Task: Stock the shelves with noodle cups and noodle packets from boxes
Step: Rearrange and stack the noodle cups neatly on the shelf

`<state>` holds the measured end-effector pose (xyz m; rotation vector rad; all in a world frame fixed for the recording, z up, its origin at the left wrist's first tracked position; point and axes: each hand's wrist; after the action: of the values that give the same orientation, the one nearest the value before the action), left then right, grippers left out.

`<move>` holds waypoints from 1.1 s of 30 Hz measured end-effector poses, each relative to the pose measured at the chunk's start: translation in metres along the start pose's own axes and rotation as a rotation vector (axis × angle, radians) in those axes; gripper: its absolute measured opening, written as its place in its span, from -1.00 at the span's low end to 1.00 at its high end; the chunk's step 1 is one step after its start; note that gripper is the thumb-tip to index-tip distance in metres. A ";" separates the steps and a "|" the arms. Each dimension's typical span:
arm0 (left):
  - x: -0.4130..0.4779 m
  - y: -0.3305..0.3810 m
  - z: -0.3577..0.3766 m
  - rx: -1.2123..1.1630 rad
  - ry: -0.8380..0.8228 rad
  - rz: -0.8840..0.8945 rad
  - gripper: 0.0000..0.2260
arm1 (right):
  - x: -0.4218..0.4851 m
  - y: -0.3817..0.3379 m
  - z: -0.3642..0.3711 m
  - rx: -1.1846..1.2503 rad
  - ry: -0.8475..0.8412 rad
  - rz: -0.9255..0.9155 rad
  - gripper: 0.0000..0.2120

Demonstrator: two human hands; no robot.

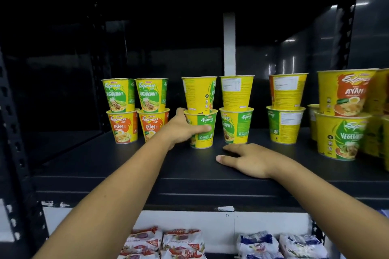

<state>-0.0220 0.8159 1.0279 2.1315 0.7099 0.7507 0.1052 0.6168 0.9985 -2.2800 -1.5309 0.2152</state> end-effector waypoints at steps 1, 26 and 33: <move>-0.012 0.002 0.001 0.031 0.031 0.018 -0.18 | 0.000 0.001 0.000 0.008 0.006 -0.001 -0.28; -0.084 -0.008 0.001 -0.089 -0.134 0.170 -0.09 | 0.004 0.007 0.005 0.013 0.038 -0.062 -0.36; -0.089 -0.004 0.004 -0.010 -0.090 0.198 -0.10 | 0.001 0.006 0.004 0.048 0.061 -0.063 -0.42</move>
<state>-0.0800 0.7553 0.9974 2.2337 0.4512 0.7549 0.1100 0.6167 0.9926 -2.1772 -1.5476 0.1623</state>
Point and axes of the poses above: each hand's wrist, its own x-axis towards the middle knuckle, its own z-axis out of the palm, y = z × x, and after that the axes turned 6 degrees about x, right-handed
